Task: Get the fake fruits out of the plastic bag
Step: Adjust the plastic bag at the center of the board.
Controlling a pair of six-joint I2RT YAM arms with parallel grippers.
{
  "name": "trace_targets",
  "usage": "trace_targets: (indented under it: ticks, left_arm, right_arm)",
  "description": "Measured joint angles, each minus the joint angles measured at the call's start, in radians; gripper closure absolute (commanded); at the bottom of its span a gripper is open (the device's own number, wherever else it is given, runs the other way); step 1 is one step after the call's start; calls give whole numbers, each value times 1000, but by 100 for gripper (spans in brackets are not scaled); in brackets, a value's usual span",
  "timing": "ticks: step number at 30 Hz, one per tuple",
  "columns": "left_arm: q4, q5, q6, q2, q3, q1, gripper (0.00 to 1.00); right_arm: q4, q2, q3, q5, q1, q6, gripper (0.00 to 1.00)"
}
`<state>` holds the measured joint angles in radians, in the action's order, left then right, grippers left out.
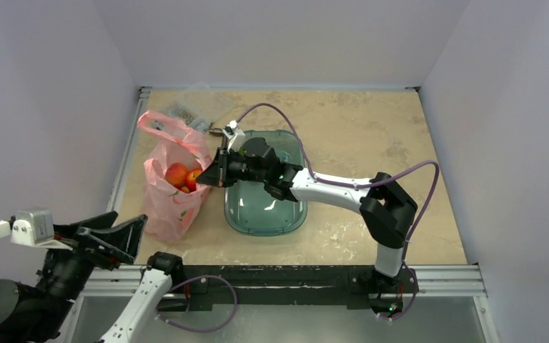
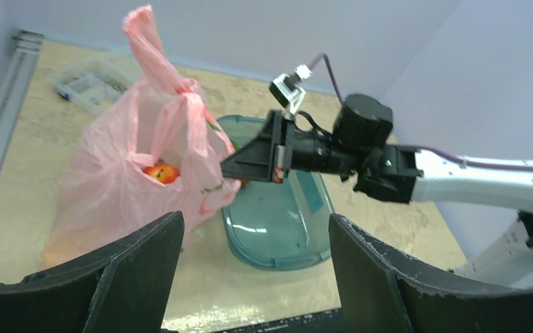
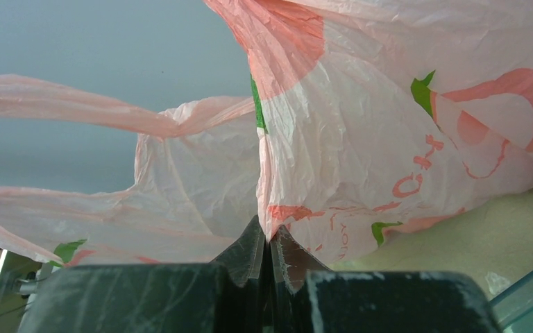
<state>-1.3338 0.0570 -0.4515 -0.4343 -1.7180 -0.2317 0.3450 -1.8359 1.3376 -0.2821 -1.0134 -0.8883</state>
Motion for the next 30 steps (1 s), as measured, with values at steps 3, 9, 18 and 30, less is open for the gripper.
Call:
trace_targets:
  ticks: [3,9,18,30]
  left_arm:
    - [0,-87,10,-68,-49,0,23]
    - [-14,-256,8,-217,-51,0,17]
    - [80,-188,0,-294,135,0,68]
    - [3,-278,-248,274,530,0,100]
  right_arm:
    - [9,0,0,-2,-1,7,100]
    - [16,0,0,-6,-1,15,100]
    - [45,-4,0,-26,-1,17,100]
    - [210,-4,-34,-43,1,-124,100]
